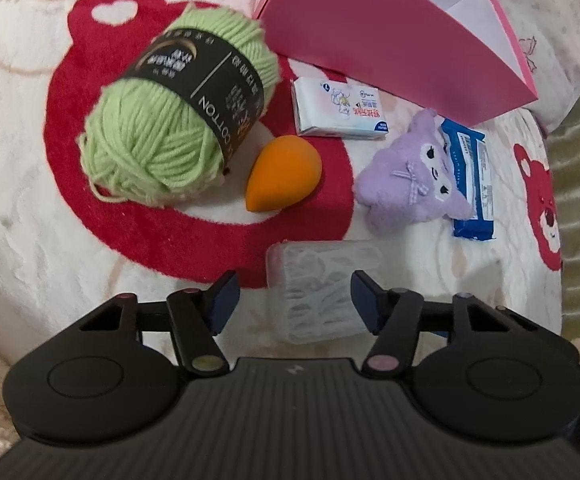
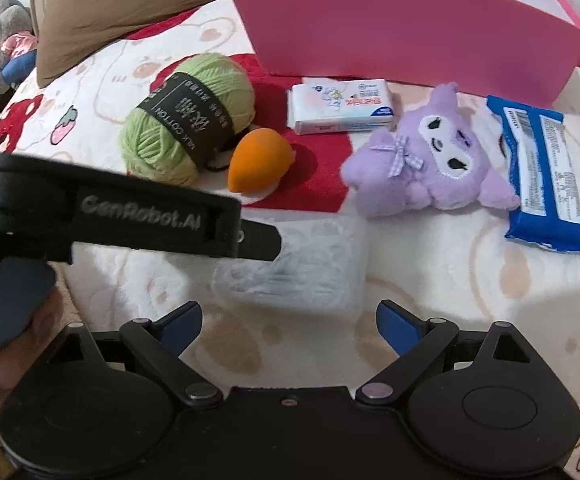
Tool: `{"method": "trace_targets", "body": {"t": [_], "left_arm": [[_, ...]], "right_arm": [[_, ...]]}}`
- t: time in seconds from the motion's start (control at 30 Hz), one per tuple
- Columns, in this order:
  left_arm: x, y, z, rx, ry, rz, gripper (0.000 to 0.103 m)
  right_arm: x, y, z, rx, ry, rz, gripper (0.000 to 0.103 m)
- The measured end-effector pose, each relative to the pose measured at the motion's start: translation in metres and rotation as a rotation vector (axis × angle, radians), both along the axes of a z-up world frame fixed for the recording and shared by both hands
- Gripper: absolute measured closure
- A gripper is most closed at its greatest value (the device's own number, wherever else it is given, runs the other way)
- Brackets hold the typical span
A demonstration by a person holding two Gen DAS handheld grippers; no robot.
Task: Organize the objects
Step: 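Lower the left tool's open fingers around the clear floss-pick box, then close the left tool's fingers on the clear floss-pick box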
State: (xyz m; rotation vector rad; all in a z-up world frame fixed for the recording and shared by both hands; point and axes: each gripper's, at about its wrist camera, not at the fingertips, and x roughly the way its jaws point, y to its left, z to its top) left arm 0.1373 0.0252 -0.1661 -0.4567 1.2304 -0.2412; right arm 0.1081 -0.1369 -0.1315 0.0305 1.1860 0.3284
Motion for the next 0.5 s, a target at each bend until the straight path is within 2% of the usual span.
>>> {"method": "trace_targets", "body": {"t": [0.1,0.17,0.23,0.37,0.5], "left_arm": [[-0.001,-0.002,-0.003,-0.011,0.001,0.005,0.054],[-0.002,-0.002,-0.005,-0.046,-0.001,0.023,0.06],[0.0,-0.003,-0.007,-0.055,0.005,0.039,0.06],[-0.001,-0.004,-0.007,-0.06,0.005,0.046,0.061],[-0.001,-0.002,-0.008,-0.063,0.014,0.055,0.061]], "right_arm": [[0.005,0.001,-0.003,0.003,-0.004,-0.017,0.007],[0.008,-0.002,-0.008,0.021,0.007,-0.055,0.007],[0.01,-0.003,-0.013,0.01,0.02,-0.068,0.008],[0.014,-0.007,-0.023,0.0,0.054,-0.101,0.022],[0.012,0.004,-0.024,-0.047,0.031,-0.071,0.023]]}}
